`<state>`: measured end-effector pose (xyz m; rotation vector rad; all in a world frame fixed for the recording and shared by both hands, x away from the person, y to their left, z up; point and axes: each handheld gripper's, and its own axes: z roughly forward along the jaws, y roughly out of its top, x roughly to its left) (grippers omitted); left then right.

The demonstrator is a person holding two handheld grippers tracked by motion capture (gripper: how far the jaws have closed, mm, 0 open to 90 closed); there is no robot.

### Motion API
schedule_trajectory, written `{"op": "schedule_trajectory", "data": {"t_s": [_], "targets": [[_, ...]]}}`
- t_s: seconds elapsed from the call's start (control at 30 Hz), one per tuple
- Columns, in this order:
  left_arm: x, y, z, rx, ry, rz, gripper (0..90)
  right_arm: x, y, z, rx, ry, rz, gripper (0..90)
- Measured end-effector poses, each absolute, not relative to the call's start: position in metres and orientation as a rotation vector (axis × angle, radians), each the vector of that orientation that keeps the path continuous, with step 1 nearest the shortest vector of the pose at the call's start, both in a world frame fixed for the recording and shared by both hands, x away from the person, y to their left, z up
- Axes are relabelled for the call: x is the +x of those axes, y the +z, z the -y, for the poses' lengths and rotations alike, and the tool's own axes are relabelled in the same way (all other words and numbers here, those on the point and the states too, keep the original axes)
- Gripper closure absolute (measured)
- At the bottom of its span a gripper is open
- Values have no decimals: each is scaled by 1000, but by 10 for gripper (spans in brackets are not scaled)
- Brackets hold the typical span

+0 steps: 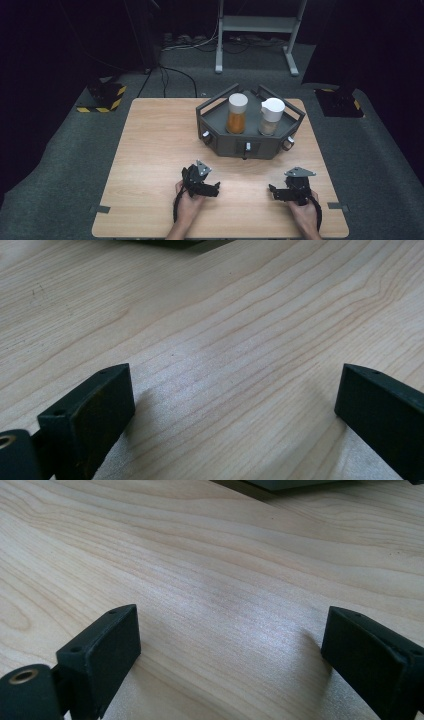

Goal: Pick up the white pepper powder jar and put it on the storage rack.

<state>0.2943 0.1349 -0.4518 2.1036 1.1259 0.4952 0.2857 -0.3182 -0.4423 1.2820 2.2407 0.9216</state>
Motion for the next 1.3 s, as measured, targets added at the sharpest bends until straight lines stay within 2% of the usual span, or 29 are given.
{"op": "schedule_trajectory", "data": {"t_s": [0.2, 1.3], "targets": [[294, -452, -135, 2103, 496, -1127, 26, 281, -449, 321, 1270, 954, -2218, 59], [294, -452, -135, 2102, 495, -1128, 26, 279, -450, 319, 1281, 952, -2204, 61]]}}
